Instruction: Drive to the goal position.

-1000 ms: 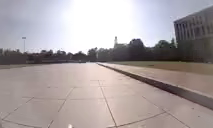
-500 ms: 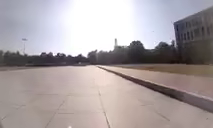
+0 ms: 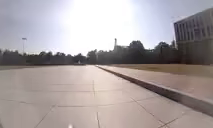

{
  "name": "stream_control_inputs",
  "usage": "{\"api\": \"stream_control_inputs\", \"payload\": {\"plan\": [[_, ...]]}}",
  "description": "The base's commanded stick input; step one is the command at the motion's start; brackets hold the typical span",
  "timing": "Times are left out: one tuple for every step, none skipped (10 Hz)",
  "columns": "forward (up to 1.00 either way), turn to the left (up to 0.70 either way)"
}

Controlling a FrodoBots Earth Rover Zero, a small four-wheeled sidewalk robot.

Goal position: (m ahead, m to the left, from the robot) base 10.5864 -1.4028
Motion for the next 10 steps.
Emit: {"api": "stream_control_inputs", "payload": {"plan": [[1.0,0.0],[1.0,0.0],[1.0,0.0],[1.0,0.0],[1.0,0.0],[1.0,0.27],[1.0,0.38],[1.0,0.4],[1.0,0.4],[1.0,0.24]]}}
